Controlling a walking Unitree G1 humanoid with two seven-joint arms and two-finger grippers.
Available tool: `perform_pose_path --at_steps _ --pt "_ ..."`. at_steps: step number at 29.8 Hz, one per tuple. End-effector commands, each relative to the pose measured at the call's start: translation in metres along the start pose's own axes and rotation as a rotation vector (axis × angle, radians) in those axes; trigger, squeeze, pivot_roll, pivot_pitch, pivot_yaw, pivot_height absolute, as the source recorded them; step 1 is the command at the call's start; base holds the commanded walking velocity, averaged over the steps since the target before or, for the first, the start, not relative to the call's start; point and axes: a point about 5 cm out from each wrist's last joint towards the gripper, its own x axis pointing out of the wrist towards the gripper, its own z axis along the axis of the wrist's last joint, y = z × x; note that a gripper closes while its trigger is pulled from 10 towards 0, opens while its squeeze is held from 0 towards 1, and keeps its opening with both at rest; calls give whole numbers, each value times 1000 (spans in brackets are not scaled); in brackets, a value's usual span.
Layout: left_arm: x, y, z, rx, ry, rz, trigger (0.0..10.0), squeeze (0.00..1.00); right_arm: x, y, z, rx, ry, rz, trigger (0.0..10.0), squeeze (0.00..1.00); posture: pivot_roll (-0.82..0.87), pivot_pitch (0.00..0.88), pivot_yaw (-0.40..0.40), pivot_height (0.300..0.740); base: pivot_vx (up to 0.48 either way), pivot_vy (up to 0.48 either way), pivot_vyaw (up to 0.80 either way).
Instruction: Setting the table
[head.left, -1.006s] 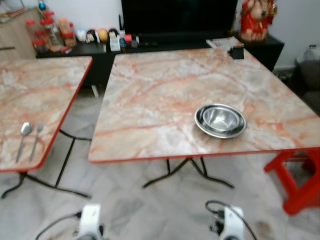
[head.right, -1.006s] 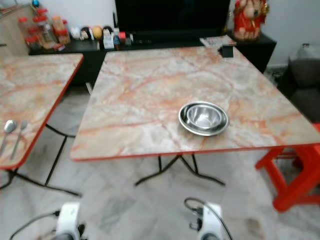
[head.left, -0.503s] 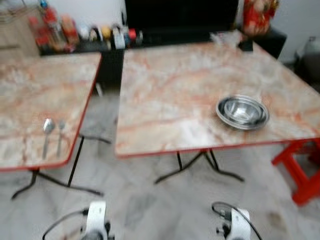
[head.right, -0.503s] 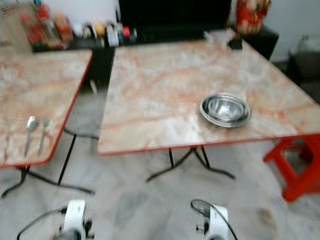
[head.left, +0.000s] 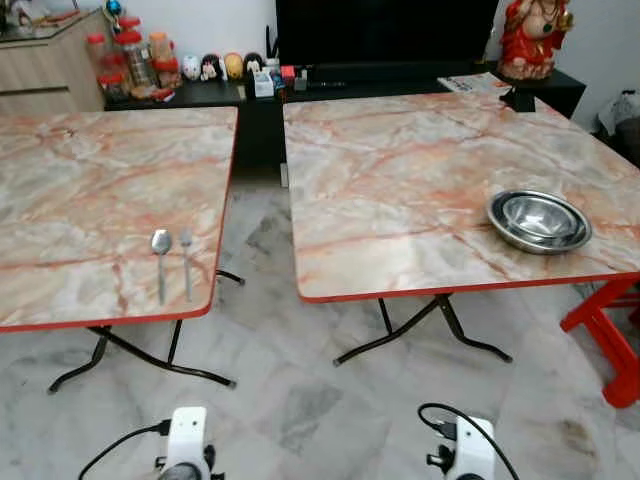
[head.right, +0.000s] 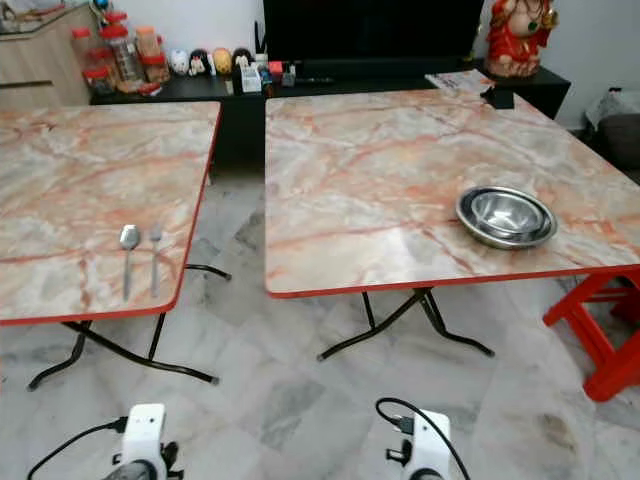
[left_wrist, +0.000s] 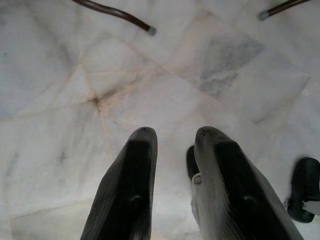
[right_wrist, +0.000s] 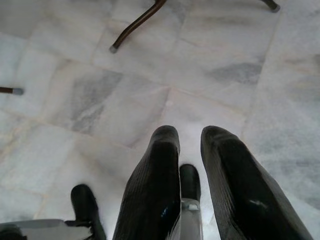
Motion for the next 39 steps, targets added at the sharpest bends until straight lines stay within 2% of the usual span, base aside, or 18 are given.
perform_pose_path --at_steps 1,39 --pt "0 4 2 -8 1 16 10000 0 1 2 2 12 -5 1 10000 0 -3 0 6 740 0 352 0" --pt "1 4 3 2 -5 13 10000 0 0 5 2 8 -6 10 10000 0 0 0 10 740 0 312 0"
